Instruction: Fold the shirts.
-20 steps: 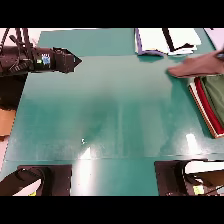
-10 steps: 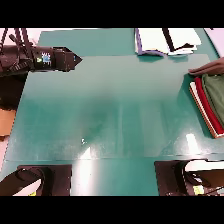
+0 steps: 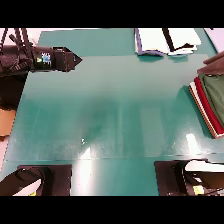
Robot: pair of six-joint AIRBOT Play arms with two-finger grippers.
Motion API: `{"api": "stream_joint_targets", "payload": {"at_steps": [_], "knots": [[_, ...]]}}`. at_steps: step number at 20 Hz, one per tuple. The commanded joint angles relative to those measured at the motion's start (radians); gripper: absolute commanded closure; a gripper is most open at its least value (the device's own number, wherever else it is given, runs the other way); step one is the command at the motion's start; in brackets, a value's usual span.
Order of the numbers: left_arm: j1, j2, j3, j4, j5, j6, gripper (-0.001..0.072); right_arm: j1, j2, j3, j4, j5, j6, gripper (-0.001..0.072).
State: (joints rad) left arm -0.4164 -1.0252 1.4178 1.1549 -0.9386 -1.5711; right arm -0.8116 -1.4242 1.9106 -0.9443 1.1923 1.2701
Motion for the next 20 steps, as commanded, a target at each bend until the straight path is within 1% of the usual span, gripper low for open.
{"api": "stream_joint_targets", "payload": {"at_steps": [1, 5, 8, 9, 10, 11, 12, 13, 15, 16, 18, 19, 20], "knots": [[-0.001, 0.001, 0.000, 0.001, -0.021, 0.007, 0.0680, -0.076, 0.086, -0.132, -0.045, 0.059, -0.064, 0.0696], [-0.001, 0.001, 0.000, 0.001, -0.057, 0.017, 0.0679, -0.176, 0.201, -0.374, -0.253, 0.087, -0.071, 0.0696], [-0.001, 0.001, 0.000, 0.001, -0.066, 0.035, 0.0679, -0.256, 0.269, -0.552, -0.290, 0.091, -0.072, 0.0692], [-0.001, 0.001, 0.000, 0.001, -0.066, 0.035, 0.0679, -0.285, 0.285, -0.603, -0.290, 0.092, -0.072, 0.0677], [-0.001, 0.001, 0.000, 0.001, -0.067, 0.035, 0.0679, -0.310, 0.297, -0.645, -0.290, 0.091, -0.072, 0.0545], [-0.001, 0.001, 0.000, 0.001, -0.067, 0.035, 0.0679, -0.335, 0.305, -0.679, -0.290, 0.092, -0.072, 0.0386], [-0.001, 0.001, 0.000, 0.001, -0.067, 0.035, 0.0679, -0.364, 0.311, -0.703, -0.290, 0.092, -0.072, 0.0276], [-0.001, 0.001, 0.000, 0.001, -0.067, 0.035, 0.0679, -0.389, 0.316, -0.716, -0.286, 0.093, -0.071, 0.0250], [-0.001, 0.001, 0.000, 0.001, -0.066, 0.035, 0.0679, -0.412, 0.333, -0.718, -0.266, 0.085, -0.071, 0.0251], [-0.001, 0.001, 0.000, 0.001, -0.065, 0.035, 0.0679, -0.409, 0.346, -0.718, -0.226, 0.062, -0.072, 0.0251], [-0.001, 0.001, 0.000, 0.001, -0.066, 0.035, 0.0679, -0.372, 0.376, -0.718, -0.137, -0.002, -0.072, 0.0251], [-0.001, 0.001, 0.000, 0.000, -0.066, 0.035, 0.0679, -0.340, 0.393, -0.718, -0.119, -0.040, -0.072, 0.0251], [-0.001, 0.001, 0.000, 0.000, -0.067, 0.035, 0.0679, -0.299, 0.414, -0.718, -0.144, -0.073, -0.072, 0.0251]]}}
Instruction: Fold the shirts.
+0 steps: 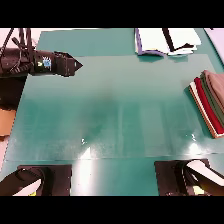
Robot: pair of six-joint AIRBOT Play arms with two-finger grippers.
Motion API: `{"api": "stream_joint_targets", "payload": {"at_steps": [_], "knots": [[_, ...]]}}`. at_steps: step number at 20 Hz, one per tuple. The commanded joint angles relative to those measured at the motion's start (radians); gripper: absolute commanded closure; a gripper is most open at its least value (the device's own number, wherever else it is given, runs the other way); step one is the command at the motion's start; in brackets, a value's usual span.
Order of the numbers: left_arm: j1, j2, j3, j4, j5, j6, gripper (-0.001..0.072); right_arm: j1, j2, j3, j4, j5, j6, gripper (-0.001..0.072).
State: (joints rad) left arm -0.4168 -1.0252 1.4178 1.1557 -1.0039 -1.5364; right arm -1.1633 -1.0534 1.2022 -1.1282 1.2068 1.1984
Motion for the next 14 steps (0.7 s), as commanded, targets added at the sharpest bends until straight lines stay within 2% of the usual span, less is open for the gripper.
{"api": "stream_joint_targets", "payload": {"at_steps": [1, 5, 8, 14], "knots": [[0.000, 0.001, 0.000, 0.000, -0.003, 0.000, 0.0679, 0.080, 0.061, -0.009, 0.002, -0.116, 0.002, 0.0251], [0.000, 0.001, 0.000, 0.000, -0.004, 0.000, 0.0679, 0.217, 0.108, -0.010, 0.098, -0.164, 0.003, 0.0252], [0.000, 0.001, 0.000, 0.001, 0.031, 0.000, 0.0679, 0.431, 0.107, -0.024, 0.229, -0.128, 0.003, 0.0254], [0.000, 0.001, 0.000, 0.011, 0.028, 0.000, 0.0679, 0.934, 0.090, -0.051, 0.237, -0.164, 0.003, 0.0264]]}}
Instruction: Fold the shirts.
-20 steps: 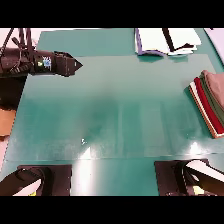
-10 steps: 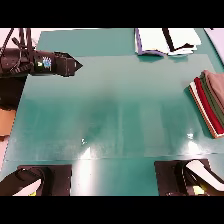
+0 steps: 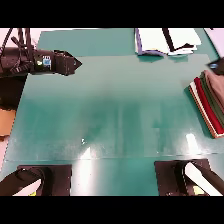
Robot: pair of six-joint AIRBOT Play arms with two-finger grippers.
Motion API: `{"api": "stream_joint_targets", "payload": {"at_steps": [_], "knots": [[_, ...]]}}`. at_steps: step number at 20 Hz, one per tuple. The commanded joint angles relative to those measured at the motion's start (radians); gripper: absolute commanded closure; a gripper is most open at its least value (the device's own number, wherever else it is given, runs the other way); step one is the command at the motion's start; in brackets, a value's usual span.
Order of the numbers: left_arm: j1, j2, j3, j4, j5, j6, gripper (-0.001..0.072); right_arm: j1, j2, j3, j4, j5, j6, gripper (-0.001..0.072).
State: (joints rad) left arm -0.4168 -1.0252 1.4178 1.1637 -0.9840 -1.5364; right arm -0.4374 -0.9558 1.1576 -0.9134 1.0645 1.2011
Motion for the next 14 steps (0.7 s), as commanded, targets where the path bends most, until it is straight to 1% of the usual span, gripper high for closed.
{"api": "stream_joint_targets", "payload": {"at_steps": [1, 2, 3, 4, 5, 8, 14], "knots": [[0.000, 0.001, 0.000, 0.003, 0.014, 0.000, 0.0679, 0.269, -0.014, -0.006, 0.021, -0.031, 0.000, 0.0265], [0.000, 0.001, 0.000, 0.003, 0.021, 0.000, 0.0678, 0.326, -0.023, -0.006, 0.022, -0.042, 0.001, 0.0280], [0.000, 0.001, 0.000, 0.003, 0.029, 0.000, 0.0678, 0.377, -0.029, -0.006, 0.021, -0.045, -0.001, 0.0417], [0.000, 0.001, 0.000, 0.003, 0.034, 0.000, 0.0678, 0.417, -0.035, -0.006, 0.021, -0.044, -0.002, 0.0607], [0.000, 0.001, 0.000, 0.003, 0.034, 0.000, 0.0679, 0.448, -0.037, -0.006, 0.020, -0.045, -0.005, 0.0695], [0.000, 0.001, 0.000, 0.003, 0.034, 0.000, 0.0678, 0.502, -0.036, -0.006, 0.021, -0.045, -0.007, 0.0694], [0.000, 0.001, 0.000, 0.003, 0.034, 0.000, 0.0678, 0.504, -0.036, -0.006, 0.023, -0.040, -0.006, 0.0695]]}}
